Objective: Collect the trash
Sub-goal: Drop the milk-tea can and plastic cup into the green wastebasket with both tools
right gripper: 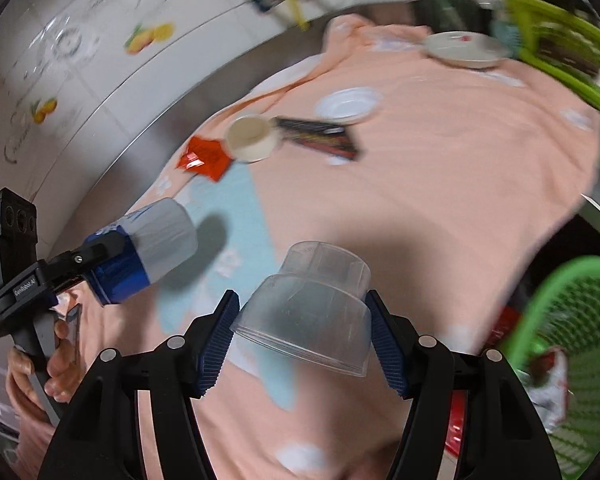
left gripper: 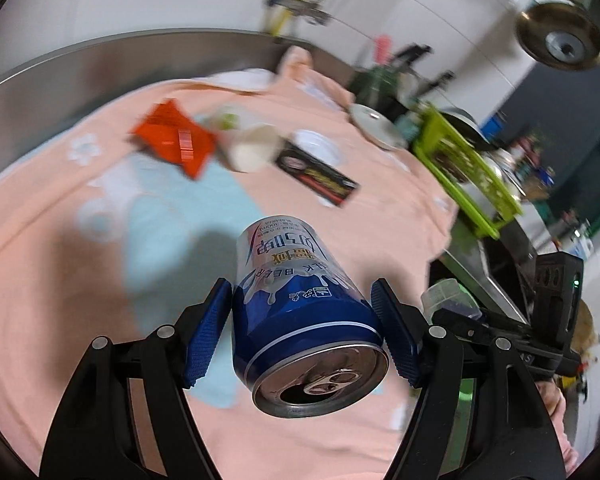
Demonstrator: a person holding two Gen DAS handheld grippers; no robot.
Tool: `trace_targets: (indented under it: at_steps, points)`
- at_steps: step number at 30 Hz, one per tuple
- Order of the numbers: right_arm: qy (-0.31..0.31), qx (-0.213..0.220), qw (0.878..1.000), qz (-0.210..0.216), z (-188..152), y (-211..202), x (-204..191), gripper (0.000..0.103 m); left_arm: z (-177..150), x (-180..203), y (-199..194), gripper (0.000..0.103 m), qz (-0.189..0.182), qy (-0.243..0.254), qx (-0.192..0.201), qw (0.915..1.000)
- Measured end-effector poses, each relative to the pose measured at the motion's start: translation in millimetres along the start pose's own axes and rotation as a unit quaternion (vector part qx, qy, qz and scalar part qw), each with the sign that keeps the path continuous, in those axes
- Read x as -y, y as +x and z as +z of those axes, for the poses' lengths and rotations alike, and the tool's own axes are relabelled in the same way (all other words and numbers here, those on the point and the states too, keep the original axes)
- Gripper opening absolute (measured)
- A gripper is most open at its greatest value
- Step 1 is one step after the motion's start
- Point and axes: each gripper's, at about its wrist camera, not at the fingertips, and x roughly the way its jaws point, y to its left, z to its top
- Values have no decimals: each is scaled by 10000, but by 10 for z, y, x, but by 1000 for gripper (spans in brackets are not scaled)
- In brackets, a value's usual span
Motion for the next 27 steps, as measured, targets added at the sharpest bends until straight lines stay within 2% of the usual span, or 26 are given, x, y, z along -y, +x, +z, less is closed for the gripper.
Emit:
trace_targets:
  at_steps: [6, 14, 20, 24, 27]
  points:
    - [593, 306, 9955, -680, -271, -560, 872, 62, -41, 564, 258, 70, -526, 267, -229, 9980]
    - [1244, 314, 9822, -1375, -618, -822, 1749, 62, -197, 1561, 842, 70, -1180, 805, -759, 9868]
    - [1693, 333, 9735, -1500, -807, -911, 2245, 62, -381, 2242, 1341, 70, -1440, 1210, -1207, 9747]
    - [1844, 300, 9708, -1503, -882, -940, 2448, 63, -535, 2609, 1707, 71, -1427, 1475, -1520, 9668]
    - [1892, 334, 9693, -1537, -909, -976, 2527, 69, -611, 2770, 1899, 71, -1403, 1581, -1702, 9625]
